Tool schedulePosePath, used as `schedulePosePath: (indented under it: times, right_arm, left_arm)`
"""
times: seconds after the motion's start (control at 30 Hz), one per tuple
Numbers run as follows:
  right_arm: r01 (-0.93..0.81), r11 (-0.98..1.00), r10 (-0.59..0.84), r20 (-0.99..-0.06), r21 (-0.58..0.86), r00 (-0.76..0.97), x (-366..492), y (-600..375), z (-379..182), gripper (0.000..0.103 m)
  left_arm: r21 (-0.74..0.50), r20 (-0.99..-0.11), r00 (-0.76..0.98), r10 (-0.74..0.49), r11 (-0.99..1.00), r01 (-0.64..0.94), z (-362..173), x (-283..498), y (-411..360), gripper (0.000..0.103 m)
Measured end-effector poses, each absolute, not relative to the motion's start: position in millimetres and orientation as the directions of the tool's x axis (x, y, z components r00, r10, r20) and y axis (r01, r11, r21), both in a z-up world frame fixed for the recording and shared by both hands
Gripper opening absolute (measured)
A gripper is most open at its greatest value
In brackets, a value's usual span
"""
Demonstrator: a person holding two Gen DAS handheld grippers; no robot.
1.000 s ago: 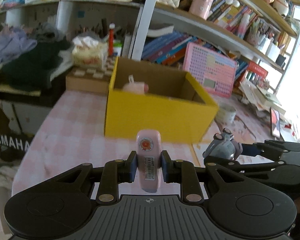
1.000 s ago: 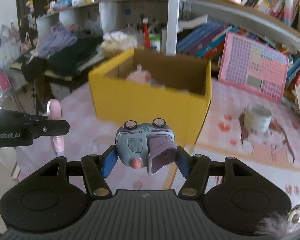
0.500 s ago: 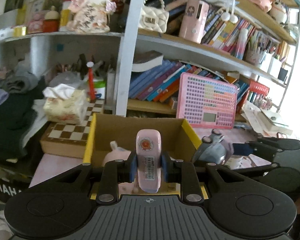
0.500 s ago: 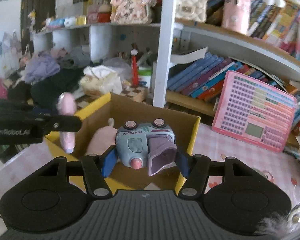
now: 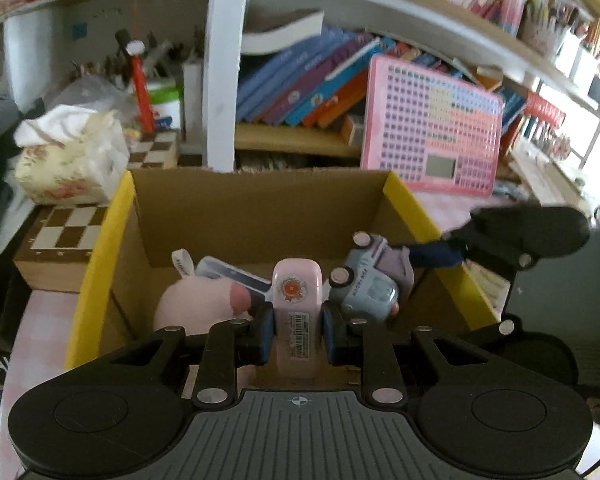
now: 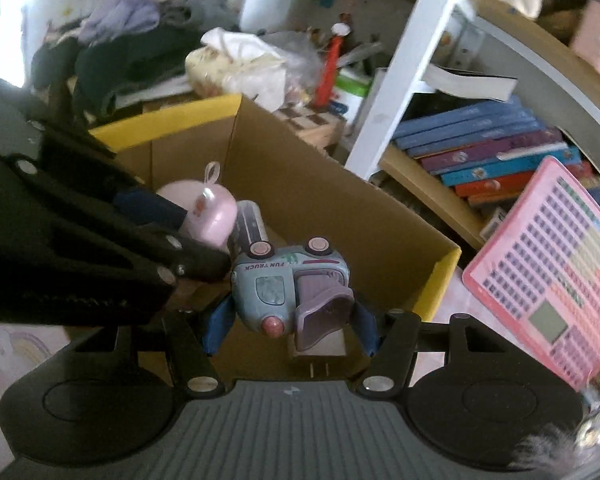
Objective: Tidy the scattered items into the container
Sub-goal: 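Lower both held items into the yellow box and open both tools, then withdraw both open tools up out of the yellow box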
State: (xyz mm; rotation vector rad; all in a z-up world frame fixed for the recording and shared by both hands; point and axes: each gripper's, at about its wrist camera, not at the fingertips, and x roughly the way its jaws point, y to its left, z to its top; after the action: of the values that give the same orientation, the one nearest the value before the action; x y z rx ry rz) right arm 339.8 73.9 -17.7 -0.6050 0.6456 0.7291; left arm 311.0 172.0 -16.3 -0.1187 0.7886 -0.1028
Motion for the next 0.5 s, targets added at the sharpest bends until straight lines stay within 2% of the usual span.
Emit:
schedulePosePath:
  times: [0.23,0.3,0.37,0.5]
  right_arm:
    - [-0.778,0.548,0.4,-0.721,-0.308,0.566,345.0,77.6,-23.6,0.06]
    - [-0.777,0.552,0.398,-0.724,-0.302,0.564,346.7,76.9,-23.8,0.06]
    - [-0.772,0.566,0.406,-0.716,-0.29,0.567,347.2,74.5,-22.2,0.066]
    - [-0.758,0.596,0.424,-0.697,-0.265,0.578,343.4,66.3,-17.7,0.068]
  left_arm:
    - [-0.122,-0.716,0.687,-0.126,0.991,0.055,-23.2,319.0,169.3,0.024]
    - [-0.12,-0.714,0.689,-0.122,0.991,0.051,-22.9,319.0,169.2,0.027]
    - [-0.117,-0.705,0.699,-0.118,0.992,0.049,-20.7,316.9,169.6,0.031]
    - [-0.102,-0.68,0.724,-0.116,0.993,0.063,-12.2,305.7,168.2,0.036]
